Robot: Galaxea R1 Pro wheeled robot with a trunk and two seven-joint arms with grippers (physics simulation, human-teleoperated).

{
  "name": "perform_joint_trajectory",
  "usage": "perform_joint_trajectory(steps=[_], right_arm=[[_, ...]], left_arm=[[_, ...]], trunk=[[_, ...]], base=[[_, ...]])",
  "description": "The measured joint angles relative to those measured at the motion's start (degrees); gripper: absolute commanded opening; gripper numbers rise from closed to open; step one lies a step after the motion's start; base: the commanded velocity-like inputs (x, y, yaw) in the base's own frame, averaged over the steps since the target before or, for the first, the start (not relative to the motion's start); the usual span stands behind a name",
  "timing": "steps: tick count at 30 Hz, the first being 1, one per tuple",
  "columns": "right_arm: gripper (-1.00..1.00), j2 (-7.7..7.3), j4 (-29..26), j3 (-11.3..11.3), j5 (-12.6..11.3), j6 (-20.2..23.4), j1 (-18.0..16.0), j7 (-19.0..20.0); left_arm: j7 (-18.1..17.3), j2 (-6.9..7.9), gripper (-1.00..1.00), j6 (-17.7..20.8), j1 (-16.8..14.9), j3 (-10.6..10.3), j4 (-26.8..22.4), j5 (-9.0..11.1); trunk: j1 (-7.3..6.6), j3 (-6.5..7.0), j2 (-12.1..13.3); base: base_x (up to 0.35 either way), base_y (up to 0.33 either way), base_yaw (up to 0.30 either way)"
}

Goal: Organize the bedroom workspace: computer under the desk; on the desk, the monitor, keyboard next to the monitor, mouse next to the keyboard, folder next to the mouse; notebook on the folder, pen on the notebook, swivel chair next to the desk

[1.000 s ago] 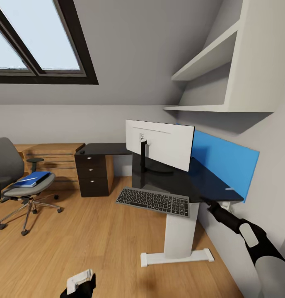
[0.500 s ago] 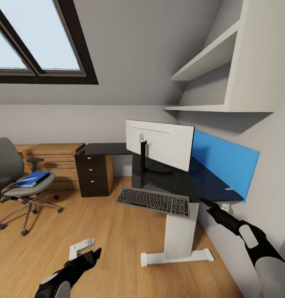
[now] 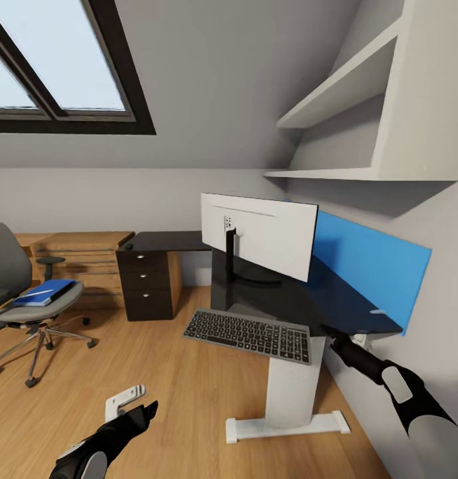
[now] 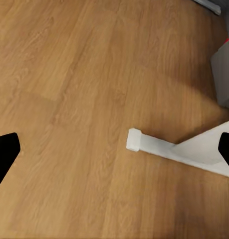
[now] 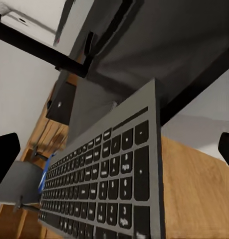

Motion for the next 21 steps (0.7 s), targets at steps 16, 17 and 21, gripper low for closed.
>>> perform_joint_trajectory(steps=[16, 17, 21], right_arm=[[1.0, 0.53, 4.21, 0.01, -0.24, -0.17, -0.01, 0.35], [1.0, 0.55, 4.23, 0.02, -0.26, -0.17, -0.01, 0.37], [1.0, 1.49, 4.28, 0.01, -0.23, -0.18, -0.01, 3.03]], left_arm=[[-0.16, -0.56, 1.0, 0.14, 0.0, 6.51, -1.36, 0.38], [-0.19, -0.56, 1.0, 0.14, 0.0, 6.54, -1.36, 0.38], [-0.34, -0.48, 1.0, 0.12, 0.0, 6.54, -1.15, 0.38]], trunk=[[2.42, -1.98, -4.41], [2.42, -1.98, -4.41], [2.42, -1.98, -4.41]], base=[[0.006, 0.0, 0.0], [0.0, 0.0, 0.0], [0.0, 0.0, 0.0]])
